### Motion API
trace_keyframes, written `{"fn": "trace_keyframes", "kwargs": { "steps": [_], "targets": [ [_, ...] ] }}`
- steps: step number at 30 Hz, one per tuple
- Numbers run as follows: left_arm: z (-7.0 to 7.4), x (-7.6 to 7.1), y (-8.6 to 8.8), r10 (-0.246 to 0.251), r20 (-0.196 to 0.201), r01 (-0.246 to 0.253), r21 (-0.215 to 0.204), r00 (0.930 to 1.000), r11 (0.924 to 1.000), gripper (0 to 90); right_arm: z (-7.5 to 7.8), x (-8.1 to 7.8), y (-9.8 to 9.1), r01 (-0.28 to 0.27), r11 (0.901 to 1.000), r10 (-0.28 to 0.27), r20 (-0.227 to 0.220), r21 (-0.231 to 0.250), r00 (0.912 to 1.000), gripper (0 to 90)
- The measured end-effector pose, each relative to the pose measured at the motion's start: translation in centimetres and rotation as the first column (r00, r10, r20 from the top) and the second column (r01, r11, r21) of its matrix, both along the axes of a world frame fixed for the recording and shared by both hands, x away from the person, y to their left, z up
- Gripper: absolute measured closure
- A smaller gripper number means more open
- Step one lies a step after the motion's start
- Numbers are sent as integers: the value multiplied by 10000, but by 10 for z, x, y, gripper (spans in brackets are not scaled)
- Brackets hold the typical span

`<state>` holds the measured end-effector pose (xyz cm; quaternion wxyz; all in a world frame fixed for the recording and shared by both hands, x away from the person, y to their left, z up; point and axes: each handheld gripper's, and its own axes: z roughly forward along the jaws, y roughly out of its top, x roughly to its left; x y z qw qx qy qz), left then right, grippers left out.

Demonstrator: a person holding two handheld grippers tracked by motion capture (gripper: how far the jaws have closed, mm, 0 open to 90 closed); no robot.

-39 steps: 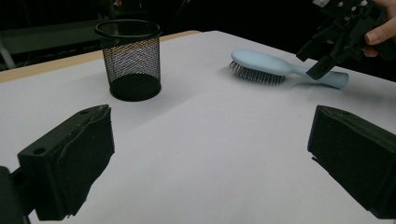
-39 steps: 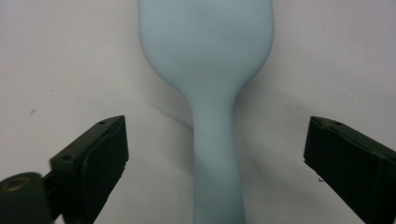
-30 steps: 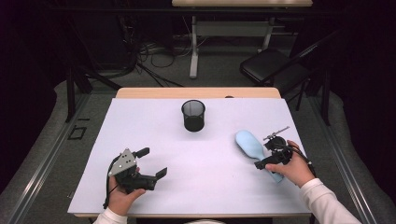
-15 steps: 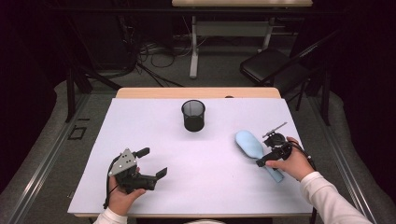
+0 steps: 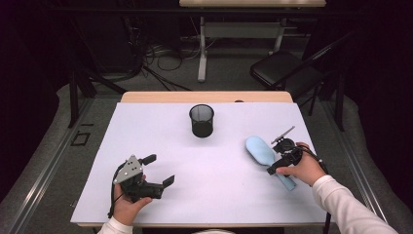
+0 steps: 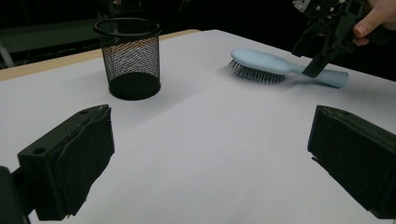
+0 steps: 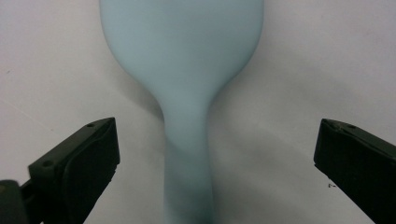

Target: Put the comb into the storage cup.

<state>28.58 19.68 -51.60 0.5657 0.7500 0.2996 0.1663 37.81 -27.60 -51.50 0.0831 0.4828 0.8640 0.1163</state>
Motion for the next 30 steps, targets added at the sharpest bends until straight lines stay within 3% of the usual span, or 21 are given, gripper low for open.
{"fn": "trace_keyframes", "kwargs": {
  "steps": [3,6,7,8,11,16,21,26,30],
  "targets": [
    [0,0,0,-9,-2,9,-2,10000,10000,6,0,0,1,108,9999,-107,-65,34,9999,0],
    [0,0,0,-6,1,6,3,10000,10000,6,-3,-1,3,182,9995,-186,172,243,9997,0],
    [0,0,0,-5,3,5,7,10000,10000,6,1,0,3,134,9996,-139,-219,-236,9997,0],
    [0,0,0,-6,1,6,6,10000,10000,6,-2,1,3,13,10000,-13,18,14,10000,0],
    [0,0,0,-16,-19,16,31,10000,10000,6,-1,1,4,-2,9998,0,-114,-203,9999,0],
    [0,0,0,-18,2,18,24,10000,10000,6,-3,3,4,46,10000,-46,71,-85,10000,0],
    [0,0,-1,-2,21,2,10,10000,10000,6,-2,4,6,20,9998,-22,-76,-216,10000,1],
    [0,0,0,-21,17,21,45,10000,10000,6,-2,4,9,208,9998,-208,19,-16,9998,13],
    [0,0,0,-31,9,31,65,10000,10000,6,-1,5,8,21,10000,-21,143,19,9999,22]
  ]
}}
